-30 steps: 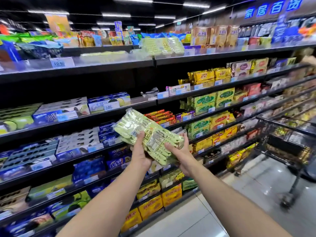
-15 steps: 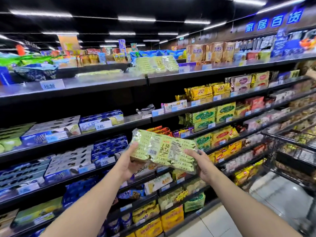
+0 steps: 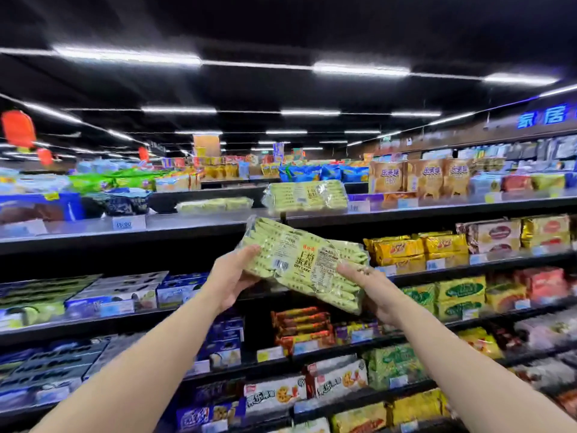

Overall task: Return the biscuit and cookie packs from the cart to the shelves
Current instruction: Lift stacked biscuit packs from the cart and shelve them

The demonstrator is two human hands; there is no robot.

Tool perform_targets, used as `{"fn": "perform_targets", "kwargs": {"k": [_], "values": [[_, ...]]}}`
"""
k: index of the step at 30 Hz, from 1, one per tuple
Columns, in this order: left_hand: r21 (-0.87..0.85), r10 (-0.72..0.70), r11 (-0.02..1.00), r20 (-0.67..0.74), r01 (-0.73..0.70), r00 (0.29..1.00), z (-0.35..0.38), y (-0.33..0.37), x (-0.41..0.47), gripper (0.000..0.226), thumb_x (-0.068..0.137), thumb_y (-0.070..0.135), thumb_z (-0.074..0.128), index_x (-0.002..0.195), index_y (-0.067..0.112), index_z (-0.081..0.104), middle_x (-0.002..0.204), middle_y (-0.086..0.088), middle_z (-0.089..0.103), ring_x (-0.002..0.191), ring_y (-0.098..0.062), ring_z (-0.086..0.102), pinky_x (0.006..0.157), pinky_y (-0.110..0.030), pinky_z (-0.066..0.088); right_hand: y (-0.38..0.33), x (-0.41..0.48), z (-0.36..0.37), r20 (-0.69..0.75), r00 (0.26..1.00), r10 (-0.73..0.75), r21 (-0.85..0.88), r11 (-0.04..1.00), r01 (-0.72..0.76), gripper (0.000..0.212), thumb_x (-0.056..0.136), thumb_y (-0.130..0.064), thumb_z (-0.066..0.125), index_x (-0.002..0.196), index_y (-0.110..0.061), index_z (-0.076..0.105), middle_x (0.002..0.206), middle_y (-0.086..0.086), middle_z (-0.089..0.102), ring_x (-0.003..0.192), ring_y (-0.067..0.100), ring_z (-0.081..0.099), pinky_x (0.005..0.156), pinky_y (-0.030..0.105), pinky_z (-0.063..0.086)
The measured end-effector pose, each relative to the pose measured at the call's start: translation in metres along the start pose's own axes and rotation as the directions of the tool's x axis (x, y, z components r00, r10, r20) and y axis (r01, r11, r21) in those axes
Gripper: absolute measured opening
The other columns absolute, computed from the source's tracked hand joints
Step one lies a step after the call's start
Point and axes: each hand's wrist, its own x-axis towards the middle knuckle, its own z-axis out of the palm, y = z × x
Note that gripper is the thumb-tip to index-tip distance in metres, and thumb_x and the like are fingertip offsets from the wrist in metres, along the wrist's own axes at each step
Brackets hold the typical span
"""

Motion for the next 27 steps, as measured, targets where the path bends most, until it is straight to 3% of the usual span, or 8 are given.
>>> {"fn": "perform_targets", "kwargs": {"k": [2,7,9,12,15,18,23,27], "values": [[0.036,0.077,0.996,-0.026,-0.076,0.997,-0.005,0.028,0.010,0.036,0.086,0.033,0.077,0.114,0.012,0.070,0.111,-0.013,0.075,0.100,-0.027,0.074,0.085,-0.044,0.060,-0.027,0.022,0.004,0.013,0.997,-0.073,0.012,0.997,0.073,0.072,0.051,-0.072,0.085,0.109,-0.034,0.065,0.108,-0.023,0.068,0.104,-0.001,0.057,0.098,0.036,0.039],[0.095,0.242,0.967,-0.060,-0.235,0.968,-0.025,0.098,0.026,0.063,0.054,0.055,0.093,0.102,0.017,0.078,0.113,-0.011,0.075,0.104,-0.027,0.072,0.091,-0.048,0.057,-0.092,0.077,0.033,0.015,0.962,-0.273,0.047,0.961,0.272,0.112,0.057,-0.066,0.086,0.143,-0.006,0.046,0.136,-0.004,0.054,0.121,0.015,0.051,0.106,0.034,0.032],[0.110,0.290,0.954,-0.107,-0.279,0.951,-0.037,0.122,0.034,0.061,0.055,0.054,0.091,0.102,0.016,0.077,0.112,-0.013,0.075,0.101,-0.029,0.072,0.092,-0.050,0.058,-0.115,0.101,0.050,0.024,0.953,-0.303,0.043,0.952,0.302,0.118,0.063,-0.062,0.086,0.150,-0.002,0.034,0.142,0.006,0.049,0.121,0.020,0.047,0.099,0.034,0.034],[0.134,0.329,0.942,-0.206,-0.307,0.921,-0.055,0.146,0.051,0.062,0.062,0.053,0.087,0.106,0.013,0.072,0.107,-0.016,0.075,0.092,-0.031,0.073,0.085,-0.048,0.061,-0.147,0.134,0.081,0.024,0.942,-0.334,0.016,0.943,0.334,0.108,0.060,-0.067,0.085,0.140,-0.006,0.047,0.137,0.006,0.057,0.104,0.020,0.054,0.086,0.036,0.044],[0.148,0.340,0.939,-0.294,-0.309,0.893,-0.076,0.160,0.077,0.039,0.078,0.045,0.082,0.098,0.014,0.070,0.090,-0.013,0.077,0.071,-0.027,0.074,0.064,-0.040,0.063,-0.165,0.165,0.111,0.067,0.940,-0.334,-0.029,0.941,0.337,0.114,0.055,-0.073,0.082,0.141,-0.006,0.048,0.139,0.008,0.056,0.108,0.023,0.054,0.099,0.044,0.042],[0.192,0.291,0.953,-0.385,-0.233,0.876,-0.102,0.170,0.109,0.046,0.077,0.049,0.083,0.099,0.013,0.066,0.068,-0.003,0.074,0.061,-0.022,0.074,0.069,-0.050,0.063,-0.176,0.198,0.140,0.079,0.951,-0.300,-0.075,0.949,0.305,0.141,0.038,-0.084,0.078,0.149,-0.007,0.038,0.149,0.014,0.049,0.119,0.029,0.055,0.105,0.049,0.043],[0.231,0.180,0.969,-0.397,-0.092,0.900,-0.156,0.185,0.158,0.098,0.058,0.067,0.083,0.131,0.008,0.053,0.126,-0.016,0.065,0.113,-0.038,0.065,0.093,-0.055,0.055,-0.182,0.257,0.188,0.108,0.984,-0.140,-0.178,0.971,0.157,0.114,0.065,-0.076,0.074,0.152,-0.013,0.038,0.160,0.010,0.035,0.142,0.035,0.038,0.116,0.054,0.033],[0.312,0.151,0.950,-0.379,-0.027,0.913,-0.182,0.189,0.187,0.063,0.081,0.051,0.079,0.119,0.004,0.060,0.091,-0.012,0.072,0.070,-0.029,0.074,0.058,-0.043,0.060,-0.182,0.291,0.217,0.105,0.994,-0.022,-0.327,0.943,0.056,0.091,0.085,-0.069,0.062,0.154,-0.015,0.037,0.162,0.010,0.030,0.146,0.034,0.032,0.116,0.050,0.029]]}}
